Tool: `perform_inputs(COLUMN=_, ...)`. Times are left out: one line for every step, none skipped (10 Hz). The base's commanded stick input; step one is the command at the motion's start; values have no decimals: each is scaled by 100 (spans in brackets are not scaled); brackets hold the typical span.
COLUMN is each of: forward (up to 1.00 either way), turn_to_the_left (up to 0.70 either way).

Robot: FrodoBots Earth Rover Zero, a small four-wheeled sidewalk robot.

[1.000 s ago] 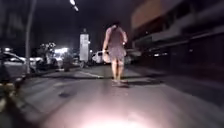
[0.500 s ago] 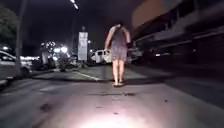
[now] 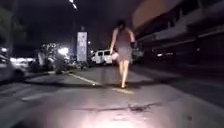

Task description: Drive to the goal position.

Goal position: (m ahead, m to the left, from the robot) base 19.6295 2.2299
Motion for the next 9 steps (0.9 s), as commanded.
perform_inputs(forward=100, turn_to_the_left=0)
perform_inputs(forward=100, turn_to_the_left=0)
perform_inputs(forward=100, turn_to_the_left=0)
perform_inputs(forward=100, turn_to_the_left=0)
perform_inputs(forward=100, turn_to_the_left=0)
perform_inputs(forward=100, turn_to_the_left=0)
perform_inputs(forward=100, turn_to_the_left=0)
perform_inputs(forward=100, turn_to_the_left=0)
perform_inputs(forward=100, turn_to_the_left=0)
